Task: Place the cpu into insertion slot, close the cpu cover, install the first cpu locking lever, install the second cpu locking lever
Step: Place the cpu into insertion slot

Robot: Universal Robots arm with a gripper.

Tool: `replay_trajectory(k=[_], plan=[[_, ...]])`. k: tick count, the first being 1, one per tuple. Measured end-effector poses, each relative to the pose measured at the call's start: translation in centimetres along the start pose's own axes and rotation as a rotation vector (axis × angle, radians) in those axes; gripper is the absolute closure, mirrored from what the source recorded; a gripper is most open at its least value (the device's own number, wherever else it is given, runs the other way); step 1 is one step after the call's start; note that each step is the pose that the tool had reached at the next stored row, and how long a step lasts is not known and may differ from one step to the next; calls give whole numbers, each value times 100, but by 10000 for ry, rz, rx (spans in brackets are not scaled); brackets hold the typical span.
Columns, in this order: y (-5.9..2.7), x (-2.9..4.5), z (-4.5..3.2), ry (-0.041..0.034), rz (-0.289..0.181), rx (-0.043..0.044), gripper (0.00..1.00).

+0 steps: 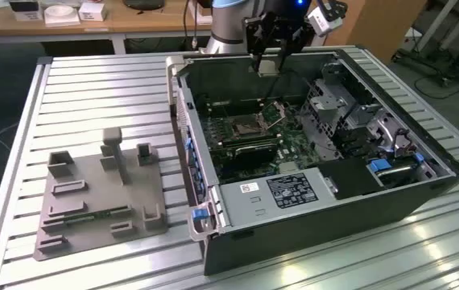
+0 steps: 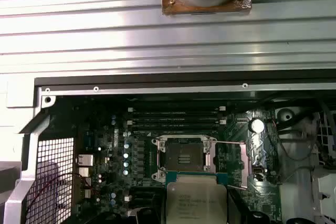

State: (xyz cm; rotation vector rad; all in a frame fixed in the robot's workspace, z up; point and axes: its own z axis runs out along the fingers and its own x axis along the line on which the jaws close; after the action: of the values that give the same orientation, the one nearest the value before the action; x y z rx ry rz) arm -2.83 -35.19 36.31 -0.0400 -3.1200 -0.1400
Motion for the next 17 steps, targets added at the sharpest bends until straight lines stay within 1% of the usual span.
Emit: replay_trajectory(k=[13, 15, 17], plan=[[0, 0, 0, 0, 2, 1, 45], [0, 1, 1, -5, 66, 0, 45], [0, 3, 3, -20, 235, -3, 45]])
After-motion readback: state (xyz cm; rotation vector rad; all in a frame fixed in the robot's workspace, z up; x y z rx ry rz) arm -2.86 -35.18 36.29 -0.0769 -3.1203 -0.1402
